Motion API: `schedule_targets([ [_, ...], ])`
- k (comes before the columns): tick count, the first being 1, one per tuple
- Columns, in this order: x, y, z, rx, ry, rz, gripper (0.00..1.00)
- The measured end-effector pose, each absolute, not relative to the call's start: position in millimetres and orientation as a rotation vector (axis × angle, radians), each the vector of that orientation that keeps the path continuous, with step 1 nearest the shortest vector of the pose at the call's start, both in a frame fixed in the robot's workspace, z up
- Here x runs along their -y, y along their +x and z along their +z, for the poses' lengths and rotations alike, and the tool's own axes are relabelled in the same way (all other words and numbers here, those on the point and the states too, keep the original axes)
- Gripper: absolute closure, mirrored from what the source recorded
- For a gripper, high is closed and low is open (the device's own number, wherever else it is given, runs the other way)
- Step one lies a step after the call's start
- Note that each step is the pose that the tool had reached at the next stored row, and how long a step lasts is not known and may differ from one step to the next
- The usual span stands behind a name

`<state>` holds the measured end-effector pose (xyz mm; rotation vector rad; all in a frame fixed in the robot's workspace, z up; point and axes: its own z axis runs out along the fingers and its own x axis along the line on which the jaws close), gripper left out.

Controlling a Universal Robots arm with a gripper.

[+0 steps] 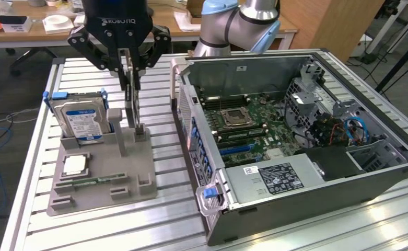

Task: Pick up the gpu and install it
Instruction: 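Pick up the gpu and move the gpu toward the slot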

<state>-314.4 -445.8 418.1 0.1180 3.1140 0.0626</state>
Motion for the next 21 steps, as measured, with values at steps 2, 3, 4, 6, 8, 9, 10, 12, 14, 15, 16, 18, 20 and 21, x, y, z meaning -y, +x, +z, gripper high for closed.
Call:
schedule_targets([
  [2, 445.8, -314.4, 419.0, -3.114, 0.118, 0.063, 0.74],
  [3, 445.8, -314.4, 419.4, -3.114, 0.118, 0.063, 0.74],
  [4, 445.8, -314.4, 419.5, -3.114, 0.118, 0.063, 0.74],
  [6, 445.8, -314.4, 420.3, -3.114, 0.118, 0.063, 0.74],
  [8, 445.7, -314.4, 420.3, -3.114, 0.118, 0.063, 0.74],
  [9, 445.7, -314.3, 420.4, -3.114, 0.118, 0.063, 0.74],
  [10, 445.8, -314.3, 420.4, -3.114, 0.118, 0.063, 0.74],
  [12, 445.8, -314.3, 420.5, -3.114, 0.118, 0.063, 0.74],
  [14, 445.8, -314.3, 420.5, -3.114, 0.118, 0.063, 0.74],
  [15, 445.8, -314.2, 420.5, -3.114, 0.118, 0.063, 0.74],
  [16, 445.8, -314.3, 420.4, -3.114, 0.118, 0.063, 0.74],
  [18, 445.8, -314.3, 420.5, -3.114, 0.118, 0.063, 0.74],
  [20, 445.8, -314.2, 420.5, -3.114, 0.118, 0.063, 0.74],
  [21, 445.8, -313.6, 420.6, -3.114, 0.118, 0.063, 0.74],
])
